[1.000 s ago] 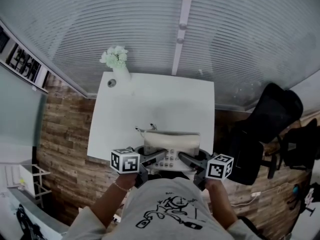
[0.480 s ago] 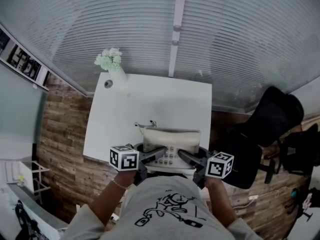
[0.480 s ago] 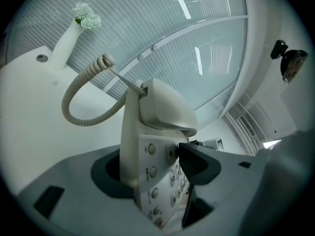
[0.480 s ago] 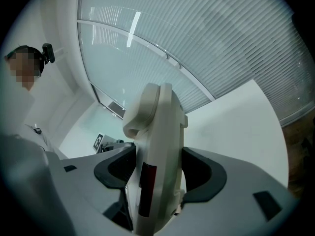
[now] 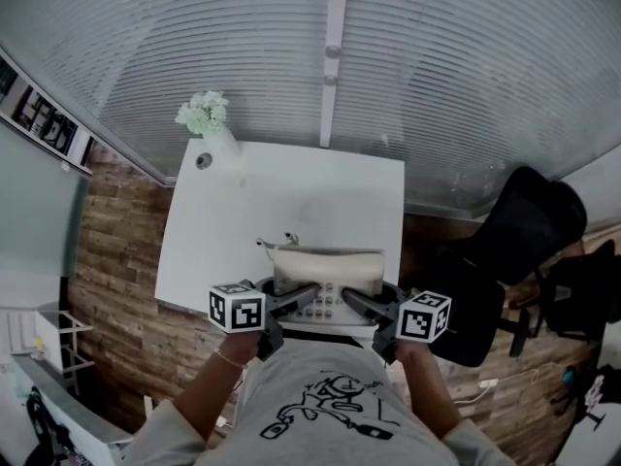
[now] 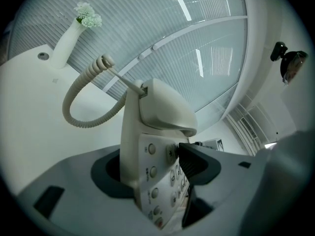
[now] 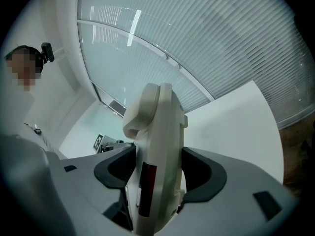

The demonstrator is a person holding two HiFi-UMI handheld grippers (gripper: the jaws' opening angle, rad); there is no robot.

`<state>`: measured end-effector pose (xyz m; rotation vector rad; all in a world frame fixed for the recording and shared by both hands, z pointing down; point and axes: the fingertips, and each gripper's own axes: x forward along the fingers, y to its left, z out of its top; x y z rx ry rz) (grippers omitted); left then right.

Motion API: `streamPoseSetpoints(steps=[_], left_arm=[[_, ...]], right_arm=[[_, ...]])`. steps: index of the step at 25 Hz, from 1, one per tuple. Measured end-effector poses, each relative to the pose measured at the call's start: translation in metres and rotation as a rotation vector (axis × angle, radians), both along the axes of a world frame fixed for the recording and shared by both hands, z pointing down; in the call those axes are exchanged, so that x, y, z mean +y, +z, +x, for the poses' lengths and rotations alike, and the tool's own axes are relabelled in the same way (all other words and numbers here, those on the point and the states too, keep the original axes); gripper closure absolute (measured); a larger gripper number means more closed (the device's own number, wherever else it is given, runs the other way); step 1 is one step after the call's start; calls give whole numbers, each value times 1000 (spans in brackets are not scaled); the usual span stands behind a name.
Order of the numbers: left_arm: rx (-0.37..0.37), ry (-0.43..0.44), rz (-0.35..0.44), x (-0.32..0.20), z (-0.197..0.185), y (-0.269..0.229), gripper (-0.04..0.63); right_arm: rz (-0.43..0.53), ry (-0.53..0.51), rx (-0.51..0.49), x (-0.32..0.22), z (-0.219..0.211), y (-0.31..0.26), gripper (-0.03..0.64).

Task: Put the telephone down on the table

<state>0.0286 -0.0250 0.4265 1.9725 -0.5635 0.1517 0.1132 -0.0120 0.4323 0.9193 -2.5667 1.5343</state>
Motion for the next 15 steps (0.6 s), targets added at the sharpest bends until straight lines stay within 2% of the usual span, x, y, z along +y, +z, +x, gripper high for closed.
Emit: streamPoseSetpoints(steps=[15], left_arm=[[13, 26, 16, -8, -19, -7, 319]], right_arm=[[10, 31, 12, -4, -19, -9, 321]])
